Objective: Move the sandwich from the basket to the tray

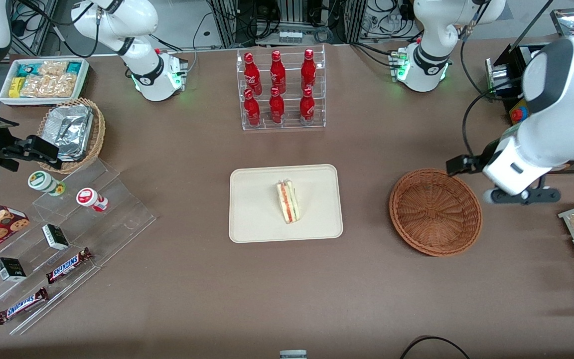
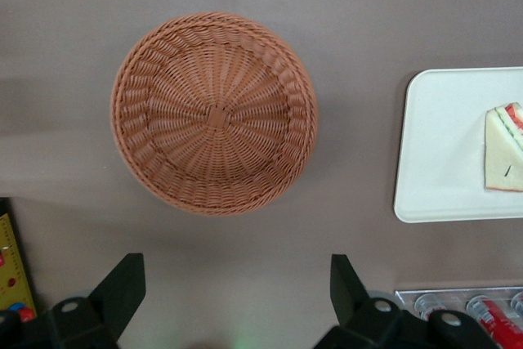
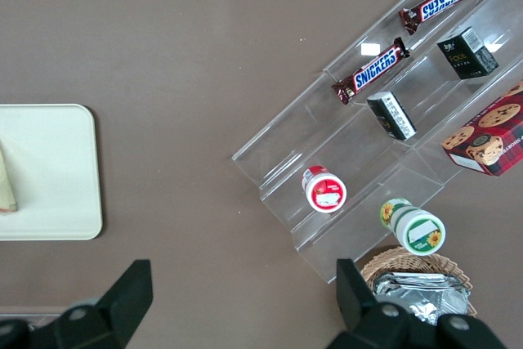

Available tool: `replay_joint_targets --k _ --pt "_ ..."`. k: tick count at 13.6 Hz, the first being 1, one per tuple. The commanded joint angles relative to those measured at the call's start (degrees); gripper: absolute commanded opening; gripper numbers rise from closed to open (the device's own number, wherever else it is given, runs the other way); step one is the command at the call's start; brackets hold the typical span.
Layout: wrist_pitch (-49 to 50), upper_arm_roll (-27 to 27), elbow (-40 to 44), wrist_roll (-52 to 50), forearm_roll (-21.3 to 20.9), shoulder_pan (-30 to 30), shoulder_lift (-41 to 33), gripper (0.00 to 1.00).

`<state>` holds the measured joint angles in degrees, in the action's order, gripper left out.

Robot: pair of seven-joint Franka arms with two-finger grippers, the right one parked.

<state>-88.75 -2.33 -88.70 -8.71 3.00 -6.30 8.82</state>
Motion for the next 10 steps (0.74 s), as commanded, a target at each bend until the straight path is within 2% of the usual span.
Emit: replay_joint_targets --k 1,3,6,10 --pt "1.29 -3.71 -3.67 2.64 -0.53 4.96 -5.47 1.00" --pt "3.75 -5.57 -3.67 3.78 -2.37 7.17 -7.22 1.00" --pt "7.17 -5.32 -3.67 6.06 -2.47 7.53 -10.74 1.00" --pt "8.15 -5.23 -4.11 9.50 -2.47 9.38 -11.72 1.00"
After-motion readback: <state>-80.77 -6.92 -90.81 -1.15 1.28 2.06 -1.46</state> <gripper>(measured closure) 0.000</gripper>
